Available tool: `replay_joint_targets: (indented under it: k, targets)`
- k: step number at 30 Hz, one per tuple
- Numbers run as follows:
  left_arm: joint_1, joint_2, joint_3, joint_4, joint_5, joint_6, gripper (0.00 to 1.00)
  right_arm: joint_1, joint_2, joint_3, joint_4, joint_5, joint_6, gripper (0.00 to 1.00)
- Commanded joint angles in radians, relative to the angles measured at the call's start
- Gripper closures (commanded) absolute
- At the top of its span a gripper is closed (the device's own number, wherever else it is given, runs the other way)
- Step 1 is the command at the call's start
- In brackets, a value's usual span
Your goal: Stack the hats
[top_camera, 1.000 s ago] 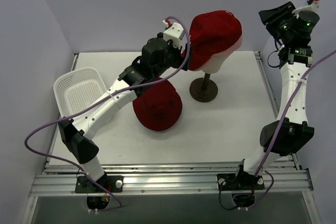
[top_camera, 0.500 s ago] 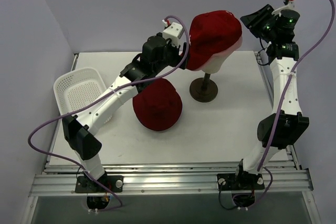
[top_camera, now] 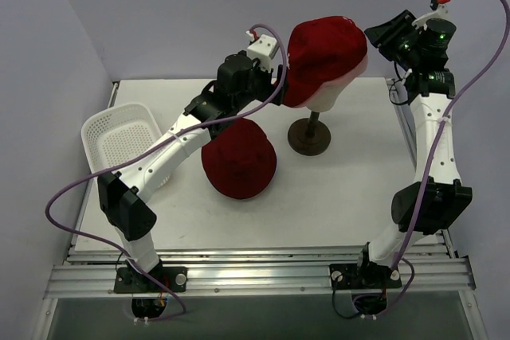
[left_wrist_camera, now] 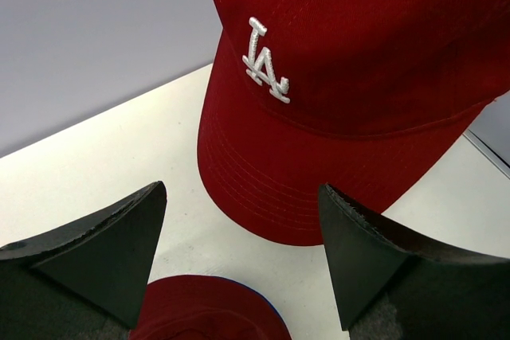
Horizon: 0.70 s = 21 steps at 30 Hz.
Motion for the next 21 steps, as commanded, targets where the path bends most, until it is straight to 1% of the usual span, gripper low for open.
replay_joint_targets:
  k: [1,9,12,13,16,19,21]
  targets:
    - [0.006,0.012,0.013,0.054,0.020,-0.015,0.15,0.012,-0.054,-0.032,0.046,-0.006,-0.030,0.66]
    - [0.007,0.018,0.014,0.054,0.019,-0.019,0.15,0.018,-0.088,-0.085,0.054,-0.012,-0.034,0.70]
    - [0.007,0.025,0.018,0.054,0.020,-0.021,0.15,0.018,-0.095,-0.088,0.054,-0.004,-0.040,0.76]
    - [0.007,0.026,0.020,0.054,0.020,-0.022,0.15,0.018,-0.097,-0.087,0.052,-0.001,-0.042,0.81]
    - [0.007,0.031,0.021,0.053,0.022,-0.025,0.15,0.018,-0.092,-0.078,0.051,0.012,-0.051,0.92]
    - [0.007,0.034,0.021,0.053,0.025,-0.025,0.15,0.018,-0.085,-0.070,0.038,0.012,-0.060,1.00]
    - [0.007,0.034,0.018,0.054,0.022,-0.025,0.15,0.018,-0.085,-0.075,0.041,0.014,-0.060,1.00]
